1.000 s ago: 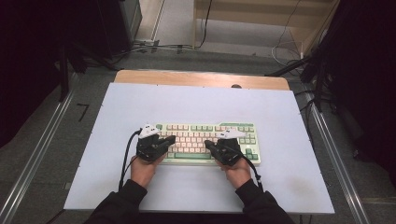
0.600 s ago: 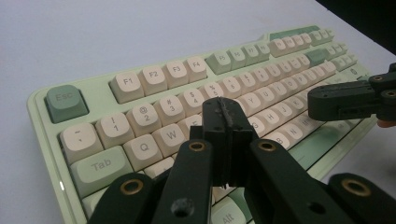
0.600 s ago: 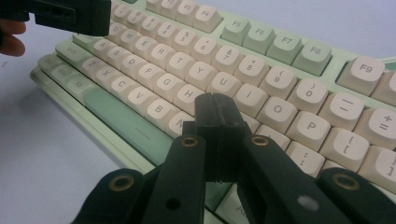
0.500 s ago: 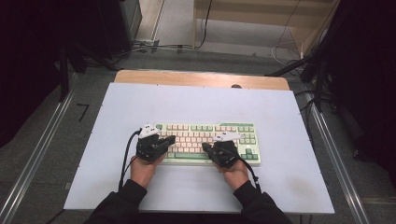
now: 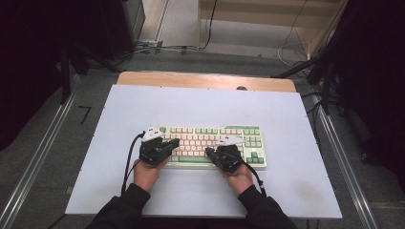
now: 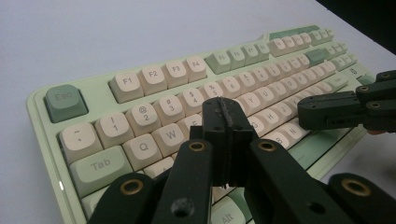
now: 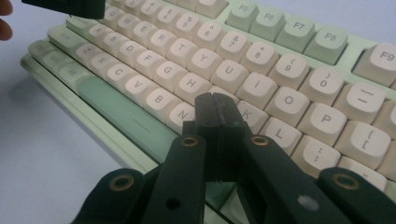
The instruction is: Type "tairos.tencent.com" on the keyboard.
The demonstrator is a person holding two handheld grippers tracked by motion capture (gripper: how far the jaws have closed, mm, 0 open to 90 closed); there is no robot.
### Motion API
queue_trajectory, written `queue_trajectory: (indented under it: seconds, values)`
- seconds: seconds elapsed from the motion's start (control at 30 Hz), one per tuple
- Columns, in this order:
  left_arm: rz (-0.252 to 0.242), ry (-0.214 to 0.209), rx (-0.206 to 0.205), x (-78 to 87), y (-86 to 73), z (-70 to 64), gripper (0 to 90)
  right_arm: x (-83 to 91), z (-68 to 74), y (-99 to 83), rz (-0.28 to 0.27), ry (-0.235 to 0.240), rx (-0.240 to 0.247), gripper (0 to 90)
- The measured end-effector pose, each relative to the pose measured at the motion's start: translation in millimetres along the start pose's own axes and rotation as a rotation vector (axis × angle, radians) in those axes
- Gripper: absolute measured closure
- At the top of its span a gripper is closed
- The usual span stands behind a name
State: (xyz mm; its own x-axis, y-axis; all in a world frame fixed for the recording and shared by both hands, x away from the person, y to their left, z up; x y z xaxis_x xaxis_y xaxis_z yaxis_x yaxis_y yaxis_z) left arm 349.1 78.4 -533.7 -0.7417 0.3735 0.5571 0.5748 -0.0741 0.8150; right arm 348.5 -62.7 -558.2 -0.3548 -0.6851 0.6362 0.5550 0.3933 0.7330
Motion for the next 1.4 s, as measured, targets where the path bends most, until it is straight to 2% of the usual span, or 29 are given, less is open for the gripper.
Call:
queue_trajectory:
  seconds: [0.23,0.53,0.67,0.83,0.93,1.17,1.27,1.4]
  values:
    - [-0.005,0.003,0.005,1.1,1.1,2.0,90.0,12.3,-1.0,10.2,-0.066,0.003,-0.008,87.3]
    - [-0.024,0.011,0.018,7.9,3.8,6.3,90.0,33.6,-12.5,10.7,-0.104,-0.022,-0.028,87.2]
    - [-0.033,0.018,0.03,13.1,4.1,11.8,79.7,49.4,-24.5,6.4,-0.128,-0.03,-0.061,83.0]
    - [-0.037,0.041,0.058,20.3,-1.2,19.4,61.6,72.3,-41.3,-1.1,-0.169,-0.06,-0.094,72.8]
    - [-0.039,0.053,0.059,24.2,-3.6,21.1,53.4,84.6,-51.4,-7.4,-0.181,-0.079,-0.113,66.8]
    - [-0.047,0.112,0.049,31.0,-9.1,28.0,33.1,103.4,-67.4,-18.8,-0.194,-0.108,-0.15,45.4]
    - [-0.045,0.127,0.059,34.8,-13.1,33.9,28.0,111.3,-71.6,-22.9,-0.199,-0.119,-0.151,37.5]
    - [-0.065,0.147,0.078,44.1,-16.0,42.9,27.6,122.3,-79.6,-30.3,-0.208,-0.14,-0.163,32.1]
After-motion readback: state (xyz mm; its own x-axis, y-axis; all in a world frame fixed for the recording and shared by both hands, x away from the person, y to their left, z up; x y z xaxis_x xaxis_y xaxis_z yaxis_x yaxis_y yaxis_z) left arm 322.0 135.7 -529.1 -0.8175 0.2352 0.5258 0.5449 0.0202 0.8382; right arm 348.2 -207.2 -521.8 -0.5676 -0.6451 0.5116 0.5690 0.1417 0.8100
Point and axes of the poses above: each handheld gripper's, and its own axes: x roughly backward along the jaws, y roughly out of its top, z roughly to its left, the point moved 10 cm from there along -x, roughly forward along the jaws, and after that the axes turned 11 degrees about y, right-handed, at the moved point
